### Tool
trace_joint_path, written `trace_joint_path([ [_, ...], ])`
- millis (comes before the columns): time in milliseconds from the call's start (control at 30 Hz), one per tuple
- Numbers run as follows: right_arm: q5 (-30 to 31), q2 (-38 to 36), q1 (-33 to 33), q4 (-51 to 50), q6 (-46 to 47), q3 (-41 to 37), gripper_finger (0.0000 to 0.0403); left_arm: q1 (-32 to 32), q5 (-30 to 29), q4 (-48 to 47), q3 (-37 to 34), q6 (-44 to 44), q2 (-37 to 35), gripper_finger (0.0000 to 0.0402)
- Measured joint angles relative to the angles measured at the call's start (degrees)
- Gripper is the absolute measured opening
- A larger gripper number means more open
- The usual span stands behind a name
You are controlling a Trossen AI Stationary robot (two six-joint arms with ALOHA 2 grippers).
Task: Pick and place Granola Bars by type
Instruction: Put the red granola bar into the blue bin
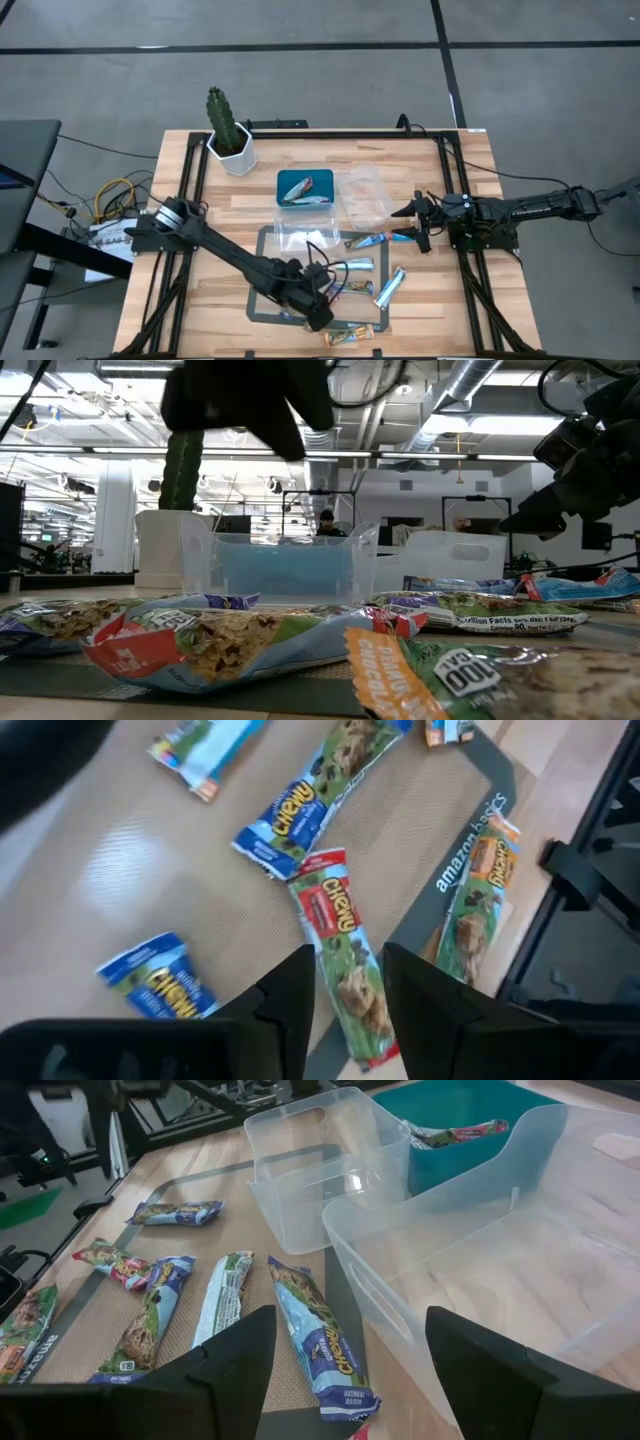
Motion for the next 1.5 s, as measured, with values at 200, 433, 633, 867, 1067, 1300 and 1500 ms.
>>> trace_joint_path([
  [200,0.01,0.01,-0.01,0.04,0.01,0.0,0.0249,0.2,2.41,3.54,0.0,-0.02,4.45,0.0116],
  [433,0.0,0.01,0.0,0.05,0.01,-0.01,0.0249,-0.72,4.93,6.2,0.0,-1.41,7.32,0.0149],
  [633,0.01,-0.01,0.01,0.07,0.01,-0.02,0.0249,-1.17,5.42,5.58,-0.07,-3.74,8.45,0.0188],
  [867,0.01,-0.03,0.01,0.02,0.01,-0.02,0.0249,-1.2,8.67,8.38,-0.04,-4.39,11.02,0.0207],
  [1067,0.0,-0.01,0.01,0.04,0.01,-0.01,0.0249,-1.2,8.37,7.98,0.13,-4.39,11.68,0.0208],
  [1300,-0.01,-0.01,0.01,-0.04,0.01,0.0,0.0249,-1.26,6.75,7.61,0.1,-4.29,11.75,0.0177],
  [1500,-0.01,0.01,0.0,-0.08,0.0,0.0,0.0249,-1.24,6.18,6.89,0.07,-3.74,11.79,0.012],
])
